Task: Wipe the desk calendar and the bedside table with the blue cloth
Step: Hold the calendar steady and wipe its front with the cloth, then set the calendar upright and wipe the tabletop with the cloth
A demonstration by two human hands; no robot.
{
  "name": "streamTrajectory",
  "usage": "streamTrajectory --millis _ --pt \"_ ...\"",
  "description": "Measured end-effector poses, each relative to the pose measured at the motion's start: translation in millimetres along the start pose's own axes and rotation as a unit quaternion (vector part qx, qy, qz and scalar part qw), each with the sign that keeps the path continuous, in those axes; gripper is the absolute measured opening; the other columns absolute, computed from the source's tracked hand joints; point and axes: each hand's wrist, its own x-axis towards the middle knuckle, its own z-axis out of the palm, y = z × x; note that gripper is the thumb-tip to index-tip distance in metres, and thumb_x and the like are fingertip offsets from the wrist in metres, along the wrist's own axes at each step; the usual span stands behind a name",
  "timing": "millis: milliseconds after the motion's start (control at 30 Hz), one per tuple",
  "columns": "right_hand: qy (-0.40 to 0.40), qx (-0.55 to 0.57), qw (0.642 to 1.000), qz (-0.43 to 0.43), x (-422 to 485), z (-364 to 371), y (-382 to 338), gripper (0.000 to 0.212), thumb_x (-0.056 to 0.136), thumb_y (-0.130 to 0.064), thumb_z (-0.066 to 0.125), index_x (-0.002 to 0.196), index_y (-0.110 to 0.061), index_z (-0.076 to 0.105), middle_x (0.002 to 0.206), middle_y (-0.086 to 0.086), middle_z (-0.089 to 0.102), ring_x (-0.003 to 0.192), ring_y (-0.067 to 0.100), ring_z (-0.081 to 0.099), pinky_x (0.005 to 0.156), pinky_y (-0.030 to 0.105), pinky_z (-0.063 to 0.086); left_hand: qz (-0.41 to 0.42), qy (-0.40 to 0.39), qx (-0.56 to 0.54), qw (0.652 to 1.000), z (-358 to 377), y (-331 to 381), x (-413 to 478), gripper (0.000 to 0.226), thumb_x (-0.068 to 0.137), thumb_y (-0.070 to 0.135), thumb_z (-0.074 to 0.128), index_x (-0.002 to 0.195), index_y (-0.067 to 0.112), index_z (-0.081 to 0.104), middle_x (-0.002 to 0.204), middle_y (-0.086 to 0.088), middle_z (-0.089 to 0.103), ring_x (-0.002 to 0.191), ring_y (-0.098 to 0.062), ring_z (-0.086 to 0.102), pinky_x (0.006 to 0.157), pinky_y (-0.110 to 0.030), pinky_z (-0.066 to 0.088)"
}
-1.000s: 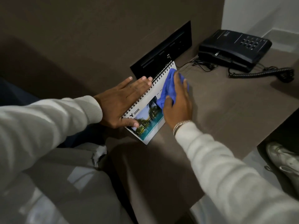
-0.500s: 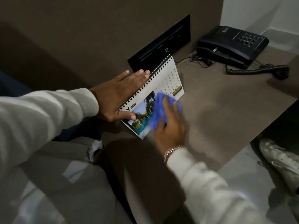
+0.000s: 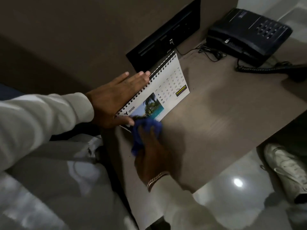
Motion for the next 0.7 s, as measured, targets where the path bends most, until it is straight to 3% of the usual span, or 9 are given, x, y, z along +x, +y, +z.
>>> streamTrajectory --millis 100,167,233,300,400,467,533,600,700 --pt "-0.169 -0.152 0.973 -0.047 -17 -2 -5 0.063 0.090 -0.020 0.048 0.147 -0.034 0.023 0.161 0.008 0.014 0.141 0.035 0.029 0.112 0.045 0.034 -0.004 -0.009 -0.005 1.000 -4 5 -1 0.111 0.082 0.073 0.044 0.155 0.006 -0.005 0.166 -0.014 -0.001 0.154 -0.024 -0.001 0.124 -0.049 0.010" --pt "-0.239 -0.186 0.951 -0.060 -24 -15 -6 0.062 0.090 -0.020 0.048 0.146 -0.035 0.025 0.160 0.010 0.016 0.139 0.038 0.031 0.111 0.047 0.033 -0.006 -0.012 0.006 1.000 -6 5 0 0.114 0.080 0.075 0.046 0.155 0.005 -0.005 0.166 -0.015 0.000 0.154 -0.025 0.000 0.124 -0.050 0.012" --pt "-0.209 -0.175 0.961 -0.036 -25 -44 1 0.061 0.089 -0.021 0.049 0.145 -0.035 0.028 0.157 0.011 0.023 0.135 0.040 0.035 0.110 0.047 0.035 -0.016 -0.015 0.015 1.000 -8 6 -3 0.118 0.077 0.076 0.049 0.155 0.006 -0.004 0.166 -0.014 0.002 0.154 -0.026 0.002 0.124 -0.051 0.014" --pt "-0.101 -0.196 0.975 -0.027 -15 -89 13 0.057 0.086 -0.025 0.054 0.141 -0.032 0.038 0.150 0.013 0.038 0.125 0.039 0.049 0.101 0.047 0.044 -0.038 -0.019 0.003 0.999 -8 10 -5 0.119 0.074 0.076 0.050 0.155 0.009 -0.005 0.166 -0.010 0.004 0.154 -0.024 0.003 0.124 -0.051 0.013" --pt "0.021 -0.296 0.955 0.000 32 -159 35 0.058 0.080 -0.027 0.050 0.137 -0.031 0.044 0.144 0.010 0.046 0.113 0.038 0.058 0.094 0.046 0.049 -0.087 -0.018 -0.024 0.996 -11 20 -10 0.113 0.075 0.078 0.043 0.156 0.014 -0.005 0.166 -0.004 0.004 0.154 -0.021 0.000 0.124 -0.047 0.007" --pt "0.014 -0.365 0.928 0.078 69 -192 49 0.062 0.082 -0.017 0.050 0.140 -0.031 0.037 0.149 0.014 0.036 0.116 0.043 0.054 0.094 0.048 0.046 -0.140 0.009 -0.066 0.988 -12 32 -15 0.108 0.078 0.077 0.038 0.156 0.014 -0.002 0.167 -0.005 0.006 0.154 -0.023 0.000 0.124 -0.048 0.007" --pt "-0.019 -0.402 0.906 0.130 92 -203 62 0.068 0.083 -0.014 0.050 0.145 -0.033 0.027 0.156 0.015 0.021 0.128 0.048 0.041 0.103 0.049 0.038 -0.218 0.046 -0.158 0.962 -12 48 -23 0.103 0.080 0.074 0.038 0.156 0.014 0.001 0.167 -0.006 0.007 0.154 -0.026 0.001 0.123 -0.052 0.010" --pt "-0.039 -0.422 0.893 0.151 96 -189 62 0.070 0.085 -0.016 0.049 0.147 -0.033 0.022 0.159 0.018 0.010 0.137 0.051 0.024 0.113 0.052 0.025 -0.299 0.080 -0.258 0.915 -13 66 -31 0.100 0.081 0.069 0.041 0.156 0.014 0.004 0.167 -0.006 0.007 0.154 -0.026 0.000 0.123 -0.056 0.013" --pt "-0.070 -0.428 0.890 0.139 68 -144 45 0.069 0.084 -0.017 0.049 0.147 -0.028 0.023 0.158 0.023 0.008 0.138 0.052 0.022 0.114 0.052 0.022 -0.339 0.104 -0.326 0.876 -13 86 -32 0.091 0.085 0.061 0.042 0.156 0.013 0.011 0.166 -0.009 0.008 0.154 -0.026 0.001 0.121 -0.058 0.016"
